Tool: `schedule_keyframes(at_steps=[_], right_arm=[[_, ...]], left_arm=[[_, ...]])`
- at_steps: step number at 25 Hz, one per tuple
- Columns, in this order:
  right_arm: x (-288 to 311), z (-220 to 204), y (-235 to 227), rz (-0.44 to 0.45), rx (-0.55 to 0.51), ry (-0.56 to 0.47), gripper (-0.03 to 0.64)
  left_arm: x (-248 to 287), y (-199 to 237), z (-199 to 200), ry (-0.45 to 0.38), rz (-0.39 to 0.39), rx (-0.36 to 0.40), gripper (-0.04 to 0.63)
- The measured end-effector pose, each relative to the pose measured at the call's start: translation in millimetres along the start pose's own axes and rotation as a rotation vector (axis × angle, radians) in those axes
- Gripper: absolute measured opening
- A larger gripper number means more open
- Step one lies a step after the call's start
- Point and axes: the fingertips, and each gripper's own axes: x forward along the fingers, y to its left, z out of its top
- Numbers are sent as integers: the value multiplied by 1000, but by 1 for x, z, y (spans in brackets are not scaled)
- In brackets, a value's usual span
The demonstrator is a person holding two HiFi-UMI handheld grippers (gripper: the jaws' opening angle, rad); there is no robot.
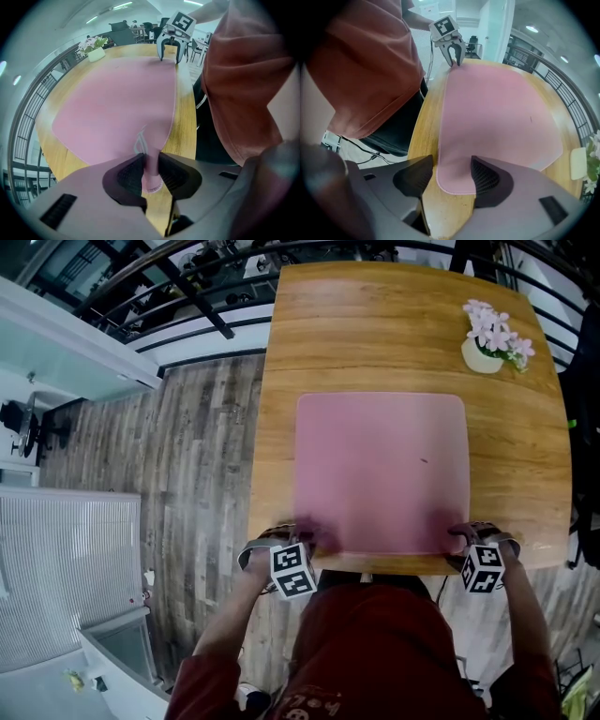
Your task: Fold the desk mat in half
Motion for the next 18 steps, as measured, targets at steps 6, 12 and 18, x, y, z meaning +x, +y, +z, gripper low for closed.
schedule_keyframes(at_steps=[6,12,18], right_arm=[[-2,2,-12,-28,-57,27,141],[-2,2,-22,-92,-48,33,51],[-9,3,-23,-95,-9,8,48]], left_arm=[[-2,1,0,9,6,7,114],[-4,3,2,14,11,5,105],[-9,4,4,16,33,2,87]])
